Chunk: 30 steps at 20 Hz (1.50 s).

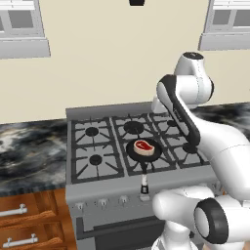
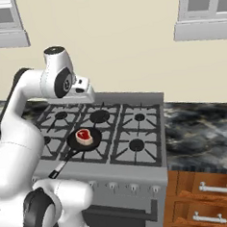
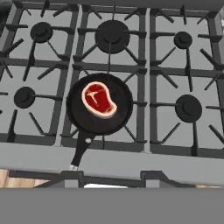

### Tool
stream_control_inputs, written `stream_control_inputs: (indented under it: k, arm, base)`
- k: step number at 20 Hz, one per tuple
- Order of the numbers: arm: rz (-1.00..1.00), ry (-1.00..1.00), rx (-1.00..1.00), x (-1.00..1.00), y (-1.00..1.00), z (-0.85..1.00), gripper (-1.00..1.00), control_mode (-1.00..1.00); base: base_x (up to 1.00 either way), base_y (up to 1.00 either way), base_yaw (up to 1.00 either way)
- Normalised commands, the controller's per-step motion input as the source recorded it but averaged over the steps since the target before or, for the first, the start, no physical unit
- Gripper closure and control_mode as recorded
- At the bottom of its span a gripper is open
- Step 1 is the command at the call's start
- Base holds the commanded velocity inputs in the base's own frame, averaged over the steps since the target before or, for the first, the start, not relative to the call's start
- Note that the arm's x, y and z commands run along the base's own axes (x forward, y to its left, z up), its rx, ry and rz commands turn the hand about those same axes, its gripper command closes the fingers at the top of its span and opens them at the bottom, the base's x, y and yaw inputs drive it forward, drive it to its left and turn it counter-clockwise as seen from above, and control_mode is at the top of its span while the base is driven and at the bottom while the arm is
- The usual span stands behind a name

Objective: Pick up the pan with the steak in it and place it on the dining table. Then place the steak on the plate.

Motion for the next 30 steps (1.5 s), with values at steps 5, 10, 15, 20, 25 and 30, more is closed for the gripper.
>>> stream_control_inputs:
  k: [5,10,15,20,25,30]
  arm:
    - [0.01,-0.01,0.0,-0.26,0.0,0.0,-1.0,-1.0]
    - [0.03,-0.06,0.0,-0.51,0.02,-0.04,-1.0,-1.0]
    - [0.02,-0.03,0.01,-0.28,0.16,-0.12,-1.0,-1.0]
    - [0.0,0.0,0.03,-0.07,0.17,-0.21,-1.0,-1.0]
    - [0.0,0.0,0.01,-0.09,0.15,-0.35,-1.0,-1.0]
    - [-0.03,0.0,0.0,-0.06,0.14,-0.42,-1.0,-1.0]
  base:
    - [0.0,0.0,0.0]
    - [0.0,0.0,0.0]
    - [0.0,0.0,0.0]
    - [0.0,0.0,0.0]
    - [0.0,0.0,0.0]
    - [0.0,0.0,0.0]
